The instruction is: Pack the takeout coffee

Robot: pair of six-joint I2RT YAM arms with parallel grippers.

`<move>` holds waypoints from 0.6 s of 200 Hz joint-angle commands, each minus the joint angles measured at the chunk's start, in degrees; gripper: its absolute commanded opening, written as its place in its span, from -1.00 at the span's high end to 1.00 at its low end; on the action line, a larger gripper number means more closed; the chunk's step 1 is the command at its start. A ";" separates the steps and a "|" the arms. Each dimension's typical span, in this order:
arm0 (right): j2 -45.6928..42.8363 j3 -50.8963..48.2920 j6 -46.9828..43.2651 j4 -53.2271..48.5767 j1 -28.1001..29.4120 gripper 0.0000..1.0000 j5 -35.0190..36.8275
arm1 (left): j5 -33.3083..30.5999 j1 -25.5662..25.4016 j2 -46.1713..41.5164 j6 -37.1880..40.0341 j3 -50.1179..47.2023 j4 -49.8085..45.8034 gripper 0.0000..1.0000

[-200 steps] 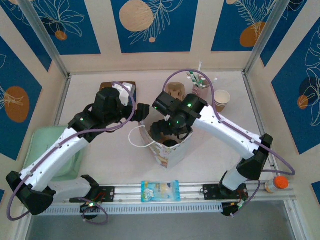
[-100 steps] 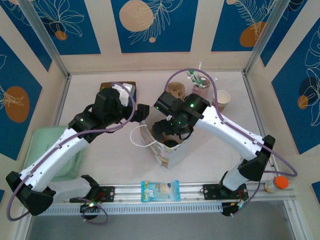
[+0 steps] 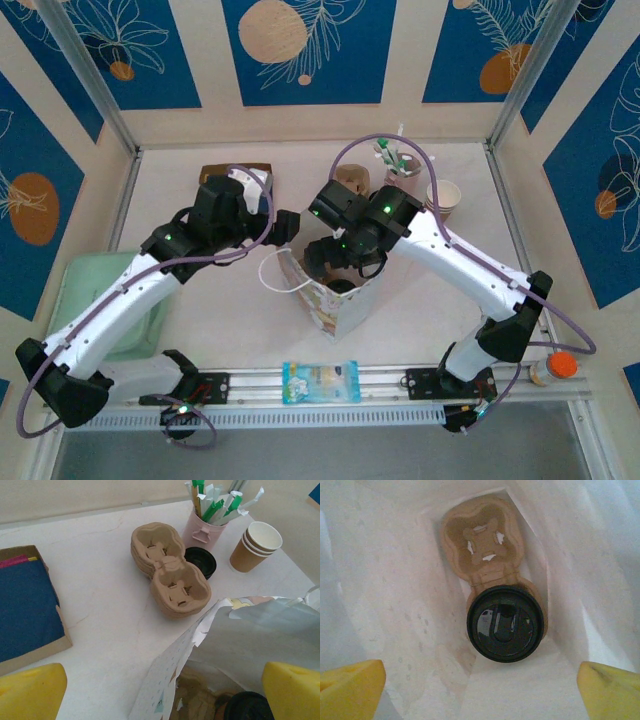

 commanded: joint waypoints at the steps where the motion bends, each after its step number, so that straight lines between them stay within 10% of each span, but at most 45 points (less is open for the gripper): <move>1: -2.00 2.32 -0.91 -1.76 0.50 -0.98 0.26 | 0.06 -0.26 -0.09 -0.65 0.48 -0.42 -0.99; 120: -5.78 4.52 -2.09 -1.44 0.81 -0.98 -0.08 | 0.56 -0.26 -1.78 -1.71 0.62 -0.07 -0.99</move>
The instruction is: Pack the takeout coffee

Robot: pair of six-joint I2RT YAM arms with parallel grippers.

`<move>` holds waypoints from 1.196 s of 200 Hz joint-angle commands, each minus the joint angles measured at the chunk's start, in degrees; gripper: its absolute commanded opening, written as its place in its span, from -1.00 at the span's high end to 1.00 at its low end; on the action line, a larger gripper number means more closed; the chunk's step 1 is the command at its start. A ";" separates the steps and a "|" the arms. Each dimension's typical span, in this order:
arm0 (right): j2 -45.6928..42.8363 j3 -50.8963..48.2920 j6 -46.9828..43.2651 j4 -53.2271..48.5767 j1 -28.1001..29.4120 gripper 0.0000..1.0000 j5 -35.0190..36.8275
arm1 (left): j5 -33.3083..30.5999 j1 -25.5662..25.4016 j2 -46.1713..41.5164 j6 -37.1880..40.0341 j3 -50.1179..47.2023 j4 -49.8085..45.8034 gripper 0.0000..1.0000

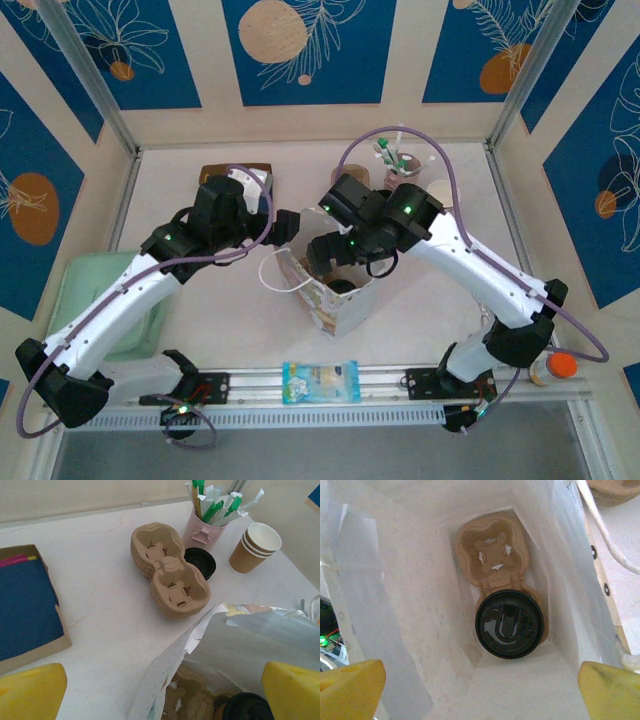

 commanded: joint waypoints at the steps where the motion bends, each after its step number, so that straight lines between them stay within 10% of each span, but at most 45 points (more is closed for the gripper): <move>1: -2.74 1.58 -0.83 -0.33 0.41 -0.98 -0.25 | 0.54 -0.26 -1.69 -1.25 0.55 -0.09 -0.99; 146: -8.22 3.08 -5.08 1.30 -4.00 -0.98 1.50 | 0.19 -0.26 -8.71 -4.48 -2.45 -2.64 -0.99; 239: -2.71 0.93 -10.70 4.22 -10.62 -0.25 -1.61 | 12.13 -0.21 -17.75 -17.92 -16.92 6.02 -0.99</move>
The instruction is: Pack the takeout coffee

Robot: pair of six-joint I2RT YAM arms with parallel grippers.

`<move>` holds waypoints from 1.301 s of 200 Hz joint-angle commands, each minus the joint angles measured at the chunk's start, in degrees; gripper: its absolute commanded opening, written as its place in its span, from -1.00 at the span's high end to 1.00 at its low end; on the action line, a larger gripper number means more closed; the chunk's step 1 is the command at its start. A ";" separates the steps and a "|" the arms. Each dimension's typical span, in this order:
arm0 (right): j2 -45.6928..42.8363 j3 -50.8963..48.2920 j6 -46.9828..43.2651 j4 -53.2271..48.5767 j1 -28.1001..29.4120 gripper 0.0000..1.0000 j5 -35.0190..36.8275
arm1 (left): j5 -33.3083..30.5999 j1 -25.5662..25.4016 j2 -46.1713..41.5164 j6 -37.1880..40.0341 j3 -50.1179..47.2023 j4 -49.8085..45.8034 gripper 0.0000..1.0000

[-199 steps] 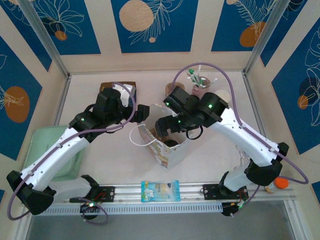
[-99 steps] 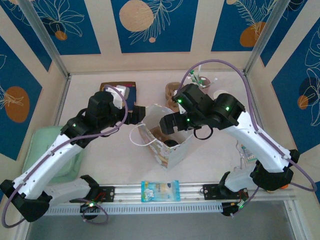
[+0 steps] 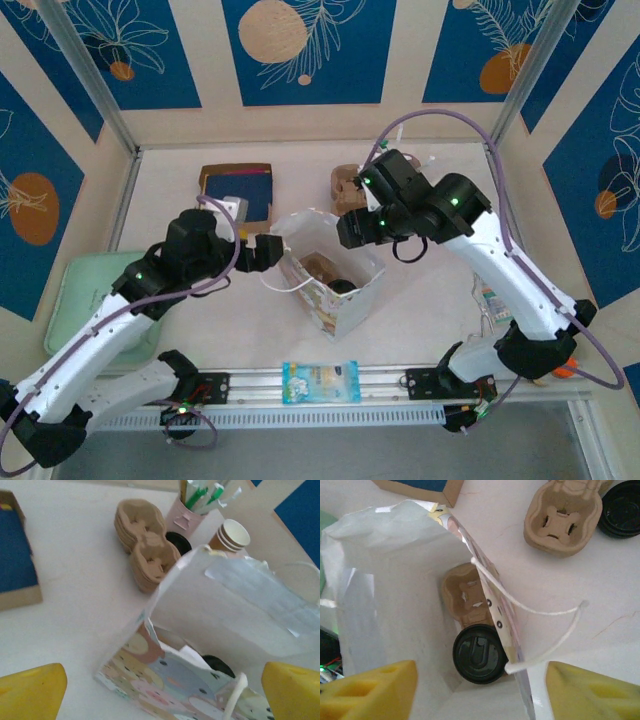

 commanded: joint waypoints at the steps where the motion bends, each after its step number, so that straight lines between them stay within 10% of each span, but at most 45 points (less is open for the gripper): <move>1: 1.97 -0.81 -2.37 1.74 -1.04 -0.24 -1.66 | 6.41 -0.24 -2.24 -6.52 -3.79 5.98 -0.99; 144: 5.69 -6.15 -2.75 4.66 -3.59 0.77 -5.25 | 14.42 -0.14 5.86 -14.46 -10.34 23.63 -0.99; 260: 0.62 -10.05 2.64 5.28 -4.42 0.86 -5.95 | 19.38 2.82 23.24 -10.20 2.45 26.71 -0.99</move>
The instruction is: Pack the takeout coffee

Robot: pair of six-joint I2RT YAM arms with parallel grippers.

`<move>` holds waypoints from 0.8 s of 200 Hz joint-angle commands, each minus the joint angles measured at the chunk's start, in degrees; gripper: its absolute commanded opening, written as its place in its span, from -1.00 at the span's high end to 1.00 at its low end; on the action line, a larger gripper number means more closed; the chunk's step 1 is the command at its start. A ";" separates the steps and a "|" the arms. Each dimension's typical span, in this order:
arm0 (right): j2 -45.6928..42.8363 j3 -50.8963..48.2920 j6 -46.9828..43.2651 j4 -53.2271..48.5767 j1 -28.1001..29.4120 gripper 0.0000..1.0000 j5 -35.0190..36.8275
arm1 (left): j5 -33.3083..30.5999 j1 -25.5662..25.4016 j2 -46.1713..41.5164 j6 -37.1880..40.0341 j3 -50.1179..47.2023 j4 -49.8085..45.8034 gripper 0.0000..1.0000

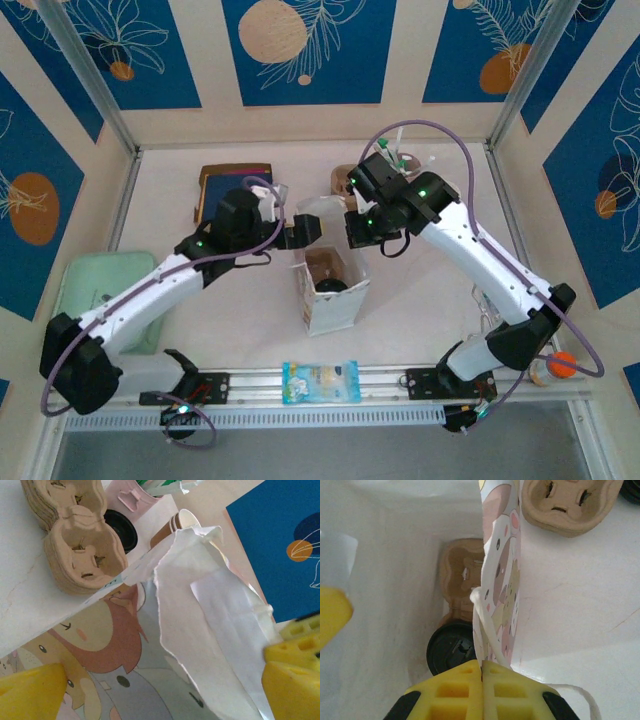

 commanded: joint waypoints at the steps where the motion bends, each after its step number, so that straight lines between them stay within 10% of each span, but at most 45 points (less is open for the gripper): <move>1: -1.90 -1.10 1.86 -0.23 -0.41 0.86 -1.49 | 2.97 0.61 2.06 1.43 3.19 2.22 -0.99; 82: -3.49 -2.69 2.84 -0.30 -0.55 0.84 -0.42 | 3.95 1.57 5.29 1.87 4.81 2.52 -0.99; 132: -4.57 -2.51 3.72 -1.09 -0.50 0.55 0.68 | 3.06 1.66 4.22 3.94 6.97 -1.29 -0.99; 160: -4.99 -2.41 3.90 -1.29 -0.32 0.05 0.87 | 2.39 1.66 3.74 5.77 8.47 -4.69 -0.99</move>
